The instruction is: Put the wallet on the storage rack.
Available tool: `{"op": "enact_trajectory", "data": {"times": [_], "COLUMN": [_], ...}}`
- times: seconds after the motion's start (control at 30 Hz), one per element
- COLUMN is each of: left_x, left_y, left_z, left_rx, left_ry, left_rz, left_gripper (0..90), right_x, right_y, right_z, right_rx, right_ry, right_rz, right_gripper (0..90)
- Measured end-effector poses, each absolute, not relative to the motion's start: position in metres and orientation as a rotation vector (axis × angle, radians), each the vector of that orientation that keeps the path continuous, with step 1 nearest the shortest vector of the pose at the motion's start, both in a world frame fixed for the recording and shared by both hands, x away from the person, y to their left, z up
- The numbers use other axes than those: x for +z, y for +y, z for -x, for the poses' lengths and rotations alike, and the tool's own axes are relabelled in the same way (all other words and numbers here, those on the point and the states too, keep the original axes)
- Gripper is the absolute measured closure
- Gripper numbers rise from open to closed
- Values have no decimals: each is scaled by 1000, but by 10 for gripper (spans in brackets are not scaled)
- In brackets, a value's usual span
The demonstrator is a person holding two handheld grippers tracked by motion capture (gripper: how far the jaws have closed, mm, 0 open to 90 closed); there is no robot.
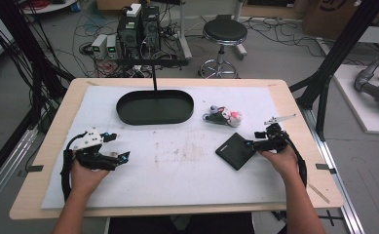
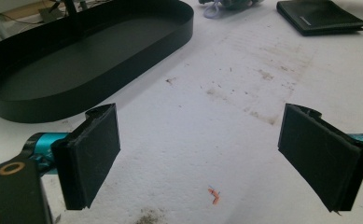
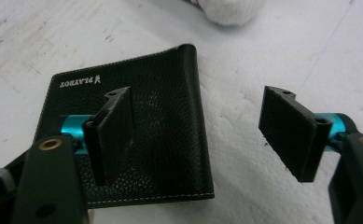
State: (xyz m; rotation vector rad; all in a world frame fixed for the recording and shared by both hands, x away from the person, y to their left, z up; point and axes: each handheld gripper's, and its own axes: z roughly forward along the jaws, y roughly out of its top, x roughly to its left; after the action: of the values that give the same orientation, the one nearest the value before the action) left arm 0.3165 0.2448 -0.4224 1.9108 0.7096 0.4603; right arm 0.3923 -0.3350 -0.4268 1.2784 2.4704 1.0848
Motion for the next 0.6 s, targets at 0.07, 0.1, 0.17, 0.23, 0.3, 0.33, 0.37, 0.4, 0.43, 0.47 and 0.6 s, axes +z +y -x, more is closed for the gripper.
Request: {"op": "enact_trajectory", "data": {"times": [0.07,0.1,0.17,0.23,0.3,0.33,0.37,0.4,0.43,0.47,0.6], "left_x": [-422,-422,-423,-423,-423,-423,-423,-423,-423,-423,-422], "left_y": [245,245,245,245,245,245,245,244,244,244,244], "left_z": [-316,-316,-317,-317,-317,-317,-317,-317,-317,-316,-316], "left_rx": [459,459,459,460,460,460,462,462,462,462,467], "left_ry": [713,713,716,717,717,717,716,718,718,719,722], "left_rz": [-1908,-1908,-1907,-1908,-1911,-1911,-1912,-1911,-1911,-1912,-1912], "left_gripper": [128,128,128,128,128,128,128,128,128,128,128], "right_x": [-433,-436,-440,-442,-445,-445,-446,-448,-449,-449,-448], "right_y": [-333,-333,-332,-335,-337,-337,-337,-340,-341,-341,-344], "right_z": [-395,-395,-396,-396,-395,-395,-394,-393,-392,-392,-389], "right_rx": [1081,1077,1090,1140,1201,1201,1215,1256,1272,1272,1313], "right_ry": [2502,2509,2535,2540,2559,2559,2548,2531,2521,2521,2488], "right_rz": [-1300,-1298,-1313,-1325,-1319,-1319,-1338,-1366,-1374,-1374,-1386], "right_gripper": [335,354,403,477,576,576,584,625,661,661,801]}}
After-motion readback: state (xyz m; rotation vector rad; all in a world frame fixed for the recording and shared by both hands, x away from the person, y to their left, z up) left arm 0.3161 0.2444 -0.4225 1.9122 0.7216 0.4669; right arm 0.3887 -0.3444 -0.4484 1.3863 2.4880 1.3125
